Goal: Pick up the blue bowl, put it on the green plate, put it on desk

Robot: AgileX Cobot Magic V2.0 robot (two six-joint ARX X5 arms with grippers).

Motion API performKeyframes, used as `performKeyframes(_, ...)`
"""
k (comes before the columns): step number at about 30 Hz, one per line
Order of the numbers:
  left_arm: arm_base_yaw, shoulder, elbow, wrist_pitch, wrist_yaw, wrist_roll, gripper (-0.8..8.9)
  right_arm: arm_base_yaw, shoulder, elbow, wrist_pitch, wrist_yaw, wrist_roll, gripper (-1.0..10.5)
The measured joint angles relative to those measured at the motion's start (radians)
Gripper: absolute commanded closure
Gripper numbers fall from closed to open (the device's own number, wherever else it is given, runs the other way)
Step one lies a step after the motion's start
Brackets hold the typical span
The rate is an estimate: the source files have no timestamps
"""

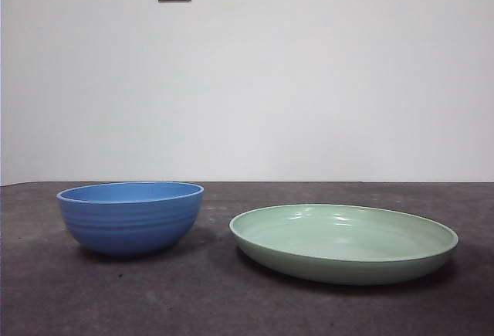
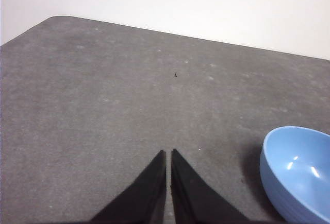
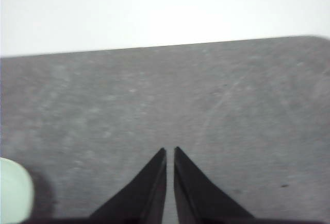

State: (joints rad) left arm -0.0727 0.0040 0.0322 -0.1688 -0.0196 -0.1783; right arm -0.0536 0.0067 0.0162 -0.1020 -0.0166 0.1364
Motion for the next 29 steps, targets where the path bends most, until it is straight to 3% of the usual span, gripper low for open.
performKeyframes(11, 0.0, 0.06, 0.051, 0.093, -0.056, -0.074, 7.98, 0.0, 0.008, 0.088, 0.011, -0.066, 0.237, 9.3)
performKeyframes(19, 0.0, 0.226, 0.225, 0.126, -0.06, -0.095, 7.98, 0.0, 0.173, 0.247, 0.007, -0.068, 0.263, 9.3)
performKeyframes(25, 0.0, 0.418, 0.447, 0.111, -0.052, -0.057, 7.98, 0.0, 0.372, 0.454, 0.0, -0.169, 0.265, 9.3)
performKeyframes(29, 0.0, 0.535, 0.611, 0.043, 0.007, -0.027, 7.98, 0.0, 0.505, 0.601, -0.073, -0.261, 0.261, 9.3)
